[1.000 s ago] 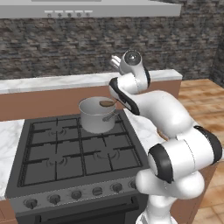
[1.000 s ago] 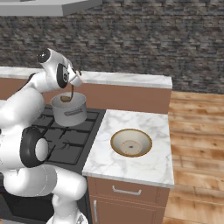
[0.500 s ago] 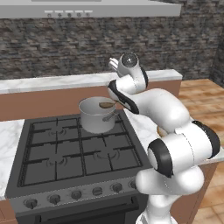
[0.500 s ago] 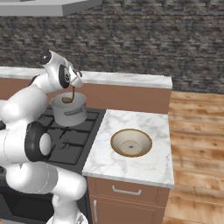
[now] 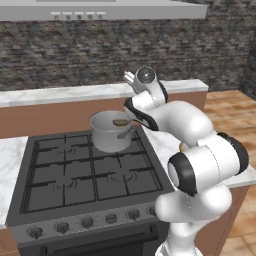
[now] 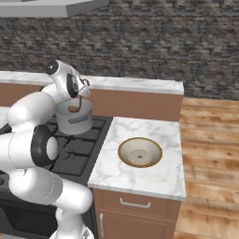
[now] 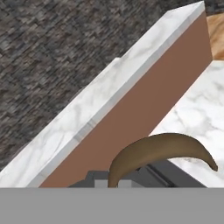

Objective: Open the cabinet and move the ladle to the pot. Then close the cabinet.

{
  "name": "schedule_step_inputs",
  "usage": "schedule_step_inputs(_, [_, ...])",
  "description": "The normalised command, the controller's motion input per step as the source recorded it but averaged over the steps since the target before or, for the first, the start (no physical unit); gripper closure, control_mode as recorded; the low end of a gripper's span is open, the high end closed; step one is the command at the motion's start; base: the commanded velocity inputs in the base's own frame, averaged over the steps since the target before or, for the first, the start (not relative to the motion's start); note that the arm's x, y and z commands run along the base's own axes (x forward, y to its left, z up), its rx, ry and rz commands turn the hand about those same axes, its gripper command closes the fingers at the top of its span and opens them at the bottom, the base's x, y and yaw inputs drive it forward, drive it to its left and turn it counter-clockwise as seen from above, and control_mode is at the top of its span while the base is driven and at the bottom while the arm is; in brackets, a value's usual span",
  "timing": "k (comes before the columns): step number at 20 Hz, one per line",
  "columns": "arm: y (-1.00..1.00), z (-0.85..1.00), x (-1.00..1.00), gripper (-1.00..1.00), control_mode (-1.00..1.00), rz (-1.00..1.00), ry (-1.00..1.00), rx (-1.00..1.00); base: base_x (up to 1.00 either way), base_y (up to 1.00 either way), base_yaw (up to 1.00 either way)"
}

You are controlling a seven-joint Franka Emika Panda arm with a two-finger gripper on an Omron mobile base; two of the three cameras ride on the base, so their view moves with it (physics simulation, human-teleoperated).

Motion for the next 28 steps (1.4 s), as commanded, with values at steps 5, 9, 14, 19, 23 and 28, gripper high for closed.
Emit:
schedule_step_inputs(5, [0.00,-0.15,0.16,1.00,-1.00,0.00,0.01,0.05,0.00,0.00,0.00])
schedule_step_inputs(9, [0.00,-0.08,0.17,1.00,-1.00,-0.03,0.06,0.10,0.00,0.00,0.00])
schedule_step_inputs(14, [0.03,-0.17,0.15,1.00,-1.00,-0.04,0.07,0.10,0.00,0.00,0.00])
schedule_step_inputs(19, [0.07,-0.32,0.06,1.00,-1.00,-0.03,0.02,0.03,0.00,0.00,0.00])
schedule_step_inputs(23, [0.08,-0.35,0.09,1.00,-1.00,-0.04,0.00,0.00,0.00,0.00,0.00])
schedule_step_inputs(28, [0.02,-0.23,0.07,1.00,-1.00,-0.04,0.00,0.00,0.00,0.00,0.00])
